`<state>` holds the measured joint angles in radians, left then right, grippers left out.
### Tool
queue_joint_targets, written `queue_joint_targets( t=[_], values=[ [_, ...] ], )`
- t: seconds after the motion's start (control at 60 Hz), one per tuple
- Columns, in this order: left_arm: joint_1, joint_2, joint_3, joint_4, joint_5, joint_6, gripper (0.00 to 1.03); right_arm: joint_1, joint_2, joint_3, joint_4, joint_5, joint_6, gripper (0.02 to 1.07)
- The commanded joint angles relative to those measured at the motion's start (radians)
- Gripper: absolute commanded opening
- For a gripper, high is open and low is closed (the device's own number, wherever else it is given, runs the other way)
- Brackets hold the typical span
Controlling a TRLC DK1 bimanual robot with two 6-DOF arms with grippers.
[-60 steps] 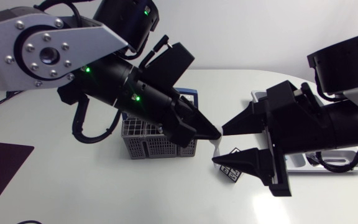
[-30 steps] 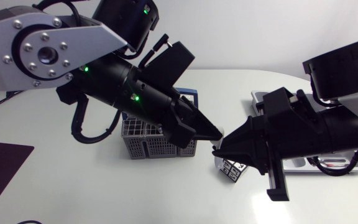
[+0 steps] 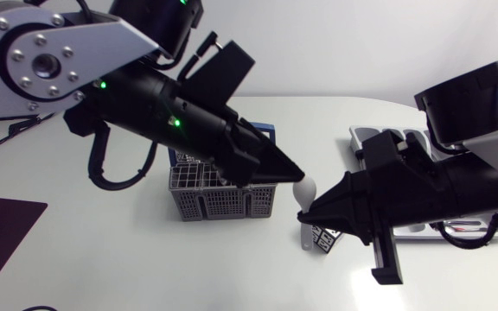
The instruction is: Transfer all utensils from the basket to the drawer tray.
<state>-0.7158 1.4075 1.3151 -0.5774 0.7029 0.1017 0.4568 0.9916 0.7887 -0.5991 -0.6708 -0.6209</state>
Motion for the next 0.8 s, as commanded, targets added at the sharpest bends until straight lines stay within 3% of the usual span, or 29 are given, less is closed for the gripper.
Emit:
queue_joint_targets(
  t=[0.0,0.167,0.233,0.45,0.783],
  values=[
    [0.052,-0.038,0.036,0.040,0.012,-0.051,0.51,-0.030,0.016,-0.043,-0.033,0.013,-0.046,0.08],
    [0.133,-0.044,0.065,0.068,0.004,-0.092,0.51,-0.144,0.013,-0.074,-0.067,0.031,-0.154,0.08],
    [0.151,-0.042,0.065,0.068,-0.040,-0.091,0.51,-0.259,0.012,-0.082,-0.096,0.039,-0.257,0.08],
    [0.161,-0.015,0.029,0.051,-0.191,-0.033,0.51,-0.580,0.058,-0.082,-0.125,0.066,-0.536,0.08],
    [0.164,0.038,-0.017,0.030,-0.281,0.030,0.51,-0.971,0.249,-0.036,-0.056,0.122,-0.919,0.08]
  ],
)
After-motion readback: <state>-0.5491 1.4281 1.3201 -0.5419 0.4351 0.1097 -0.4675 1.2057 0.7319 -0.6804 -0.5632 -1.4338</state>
